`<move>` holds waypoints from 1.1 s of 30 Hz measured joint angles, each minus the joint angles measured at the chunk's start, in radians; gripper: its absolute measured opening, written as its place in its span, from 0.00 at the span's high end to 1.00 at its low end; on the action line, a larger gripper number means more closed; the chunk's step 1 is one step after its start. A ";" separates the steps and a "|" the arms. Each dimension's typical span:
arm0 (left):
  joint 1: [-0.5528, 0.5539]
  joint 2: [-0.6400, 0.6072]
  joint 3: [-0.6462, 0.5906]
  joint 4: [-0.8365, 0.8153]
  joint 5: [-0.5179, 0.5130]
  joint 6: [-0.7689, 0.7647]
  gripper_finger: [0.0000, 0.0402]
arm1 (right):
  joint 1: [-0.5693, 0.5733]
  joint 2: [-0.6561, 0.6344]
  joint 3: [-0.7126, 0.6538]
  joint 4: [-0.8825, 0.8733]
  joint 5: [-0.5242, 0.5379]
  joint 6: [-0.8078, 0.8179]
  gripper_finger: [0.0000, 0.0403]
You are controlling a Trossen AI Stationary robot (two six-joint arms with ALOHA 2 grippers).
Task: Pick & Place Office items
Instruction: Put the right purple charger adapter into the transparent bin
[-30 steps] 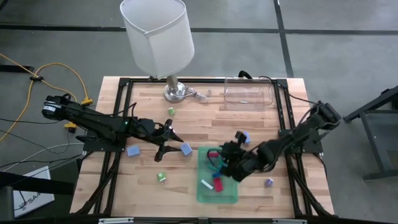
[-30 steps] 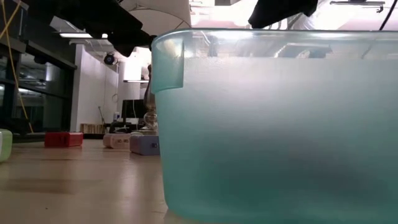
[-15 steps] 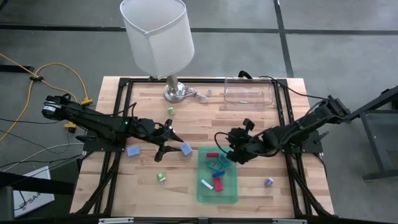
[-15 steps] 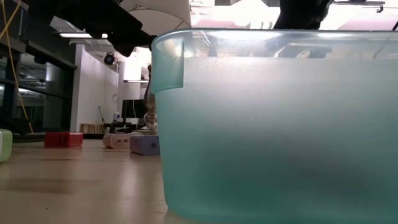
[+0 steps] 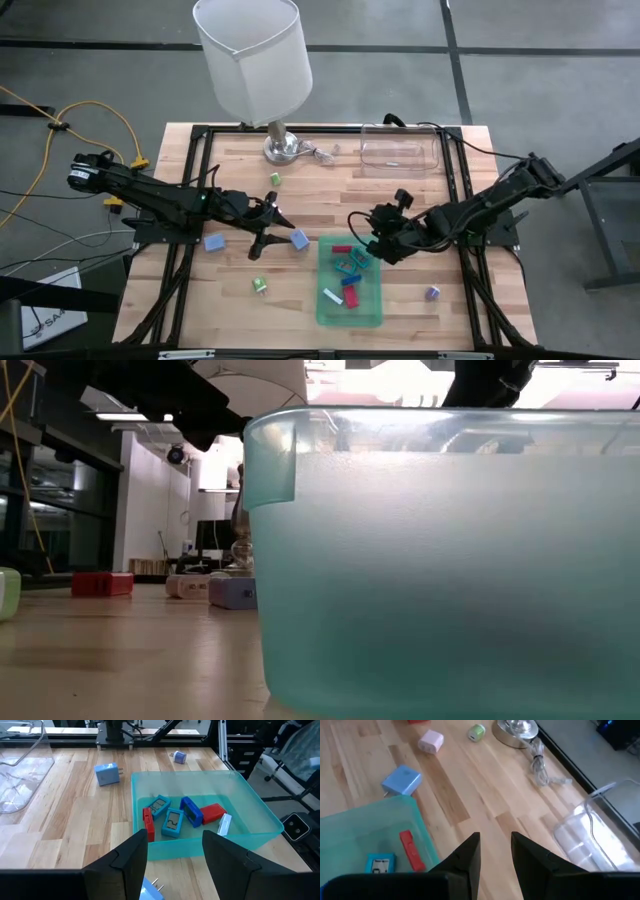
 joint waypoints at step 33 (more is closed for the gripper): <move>0.000 0.000 0.000 0.002 0.000 0.000 0.54 | -0.122 0.055 0.000 -0.462 -0.287 0.568 0.76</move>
